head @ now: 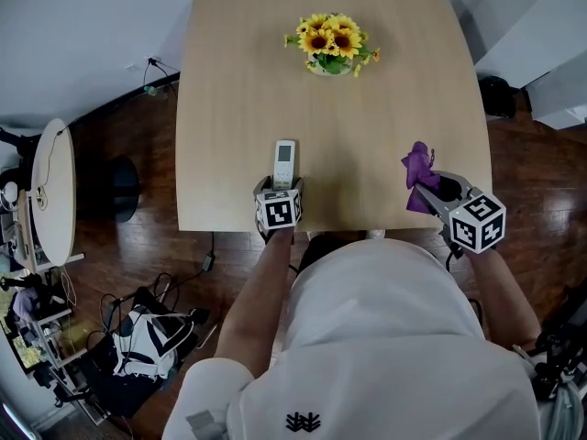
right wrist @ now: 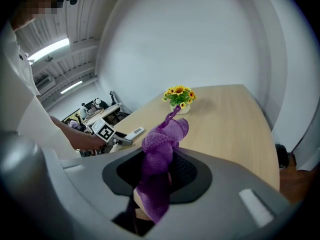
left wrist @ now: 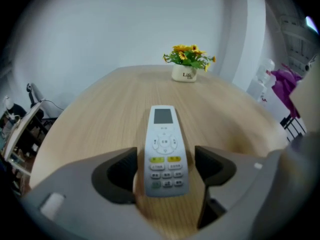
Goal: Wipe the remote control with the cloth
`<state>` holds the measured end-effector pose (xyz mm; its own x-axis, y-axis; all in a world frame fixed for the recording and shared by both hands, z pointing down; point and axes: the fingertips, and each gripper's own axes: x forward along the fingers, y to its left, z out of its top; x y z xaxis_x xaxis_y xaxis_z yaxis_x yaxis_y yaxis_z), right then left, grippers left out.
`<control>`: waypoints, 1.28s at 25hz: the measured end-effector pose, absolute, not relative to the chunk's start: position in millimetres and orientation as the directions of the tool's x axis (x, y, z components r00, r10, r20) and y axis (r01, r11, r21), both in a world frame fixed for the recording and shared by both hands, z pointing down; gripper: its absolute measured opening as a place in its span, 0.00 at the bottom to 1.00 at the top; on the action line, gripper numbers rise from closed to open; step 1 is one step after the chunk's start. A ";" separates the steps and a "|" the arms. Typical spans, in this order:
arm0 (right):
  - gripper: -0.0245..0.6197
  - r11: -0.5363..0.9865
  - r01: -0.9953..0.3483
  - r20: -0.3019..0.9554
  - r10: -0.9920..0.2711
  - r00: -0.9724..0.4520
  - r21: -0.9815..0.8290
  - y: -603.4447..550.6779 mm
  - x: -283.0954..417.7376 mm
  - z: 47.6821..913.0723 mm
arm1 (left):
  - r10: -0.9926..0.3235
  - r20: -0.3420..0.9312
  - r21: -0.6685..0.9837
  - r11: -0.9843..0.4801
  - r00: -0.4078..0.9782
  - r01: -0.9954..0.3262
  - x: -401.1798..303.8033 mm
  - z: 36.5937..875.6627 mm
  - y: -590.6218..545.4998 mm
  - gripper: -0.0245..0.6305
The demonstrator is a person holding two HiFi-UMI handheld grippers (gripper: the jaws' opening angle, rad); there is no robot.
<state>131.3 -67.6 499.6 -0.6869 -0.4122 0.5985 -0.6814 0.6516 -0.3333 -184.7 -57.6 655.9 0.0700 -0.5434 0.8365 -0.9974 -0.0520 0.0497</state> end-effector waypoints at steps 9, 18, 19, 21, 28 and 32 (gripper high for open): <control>0.23 0.657 -0.658 0.585 -0.386 -0.713 -0.369 -59.6 133.7 509.4 | -0.599 0.789 0.048 -0.160 0.136 -0.986 -176.2 598.7 -20.2 0.62; 0.23 0.662 -0.642 0.620 -0.327 -0.713 -0.388 -9.2 151.1 557.9 | -0.490 0.846 0.109 -0.226 0.209 -0.968 -153.4 588.0 109.8 0.58; 0.23 0.665 -0.646 0.624 -0.334 -0.706 -0.375 -3.0 153.2 556.6 | -0.477 0.846 0.118 -0.266 0.238 -0.957 -146.2 589.4 118.7 0.57; 0.23 0.675 -0.654 0.626 -0.357 -0.694 -0.341 7.7 153.8 549.0 | -0.474 0.832 0.119 -0.353 0.287 -0.928 -133.5 587.3 130.5 0.57; 0.23 0.640 -0.725 0.616 -0.471 -0.631 -0.253 85.5 117.6 532.1 | -0.467 0.747 0.081 -0.643 0.473 -0.762 -136.2 564.4 179.0 0.53; 0.23 0.587 -0.772 0.601 -0.534 -0.595 -0.243 158.6 78.0 517.1 | -0.465 0.653 0.187 -0.666 0.598 -0.722 -155.0 539.6 224.6 0.53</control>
<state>78.0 158.6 517.1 -0.5949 -0.5340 0.6008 -0.7723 0.5869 -0.2431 -155.0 224.6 539.6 0.5981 -0.4647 0.6529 -0.7218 -0.6664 0.1870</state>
